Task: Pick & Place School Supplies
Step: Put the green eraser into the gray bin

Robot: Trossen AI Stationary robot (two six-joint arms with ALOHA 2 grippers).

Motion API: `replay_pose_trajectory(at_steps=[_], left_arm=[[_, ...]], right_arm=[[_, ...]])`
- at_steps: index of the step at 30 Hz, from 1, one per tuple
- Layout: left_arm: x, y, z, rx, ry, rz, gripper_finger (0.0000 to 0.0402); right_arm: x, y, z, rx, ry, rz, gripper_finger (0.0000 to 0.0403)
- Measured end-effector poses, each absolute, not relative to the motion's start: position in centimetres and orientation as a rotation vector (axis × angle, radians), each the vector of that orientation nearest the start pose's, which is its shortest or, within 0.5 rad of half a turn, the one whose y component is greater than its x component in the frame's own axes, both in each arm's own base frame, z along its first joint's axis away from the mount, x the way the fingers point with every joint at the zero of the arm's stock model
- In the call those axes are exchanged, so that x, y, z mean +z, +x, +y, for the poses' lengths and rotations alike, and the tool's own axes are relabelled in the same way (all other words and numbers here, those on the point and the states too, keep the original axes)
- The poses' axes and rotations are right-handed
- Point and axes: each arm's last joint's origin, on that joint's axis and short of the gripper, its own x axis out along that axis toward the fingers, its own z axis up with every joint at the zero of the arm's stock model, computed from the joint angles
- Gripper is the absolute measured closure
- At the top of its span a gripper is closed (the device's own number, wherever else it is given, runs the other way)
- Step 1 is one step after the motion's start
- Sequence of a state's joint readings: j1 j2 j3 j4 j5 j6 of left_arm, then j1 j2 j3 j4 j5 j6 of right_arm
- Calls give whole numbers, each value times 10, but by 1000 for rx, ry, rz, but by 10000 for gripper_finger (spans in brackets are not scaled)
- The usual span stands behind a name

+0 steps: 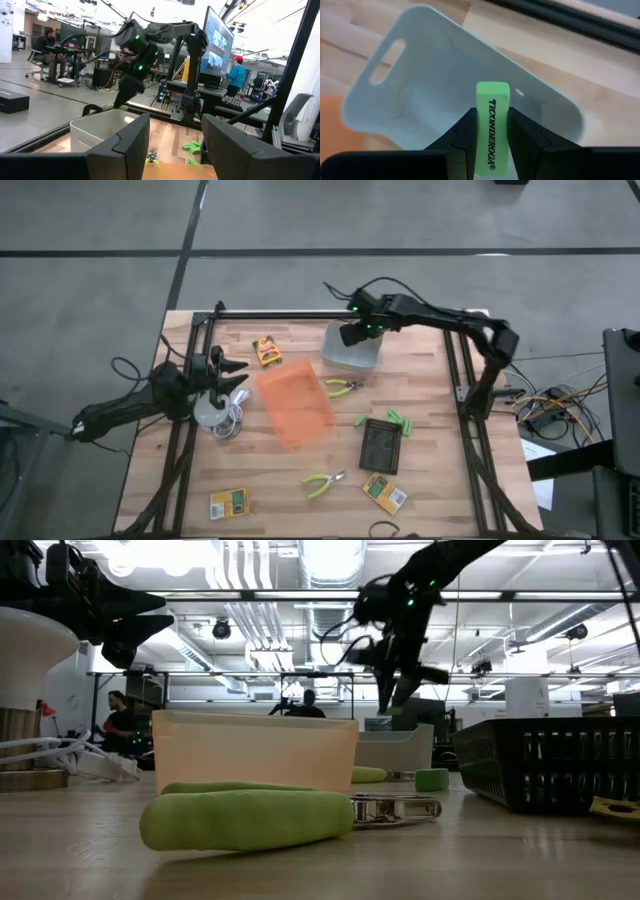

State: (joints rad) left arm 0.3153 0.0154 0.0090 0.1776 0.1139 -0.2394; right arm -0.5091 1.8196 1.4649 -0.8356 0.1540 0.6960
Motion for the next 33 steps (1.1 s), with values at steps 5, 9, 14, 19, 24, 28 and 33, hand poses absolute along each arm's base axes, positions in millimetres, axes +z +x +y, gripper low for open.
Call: replay_pose_trajectory(at_steps=[5, 9, 14, 19, 24, 28, 33], left_arm=[[183, 93, 27, 180, -201, -191, 213], [183, 93, 27, 180, -201, -191, 214], [182, 93, 27, 180, -201, -190, 213], [182, 93, 27, 180, -202, -190, 213], [183, 93, 27, 180, -201, -191, 213], [182, 93, 27, 180, -201, -191, 213], [182, 93, 27, 180, -202, -190, 213]], right_arm=[[220, 333, -193, -996, 812, 1003, 319], [200, 336, -199, -1018, 836, 1052, 319], [177, 340, -203, -1012, 885, 1109, 319], [166, 341, -205, -1021, 889, 1132, 319], [161, 339, -208, -1031, 894, 1144, 319], [161, 338, -209, -1034, 897, 1144, 319], [158, 336, -209, -1039, 899, 1155, 319]])
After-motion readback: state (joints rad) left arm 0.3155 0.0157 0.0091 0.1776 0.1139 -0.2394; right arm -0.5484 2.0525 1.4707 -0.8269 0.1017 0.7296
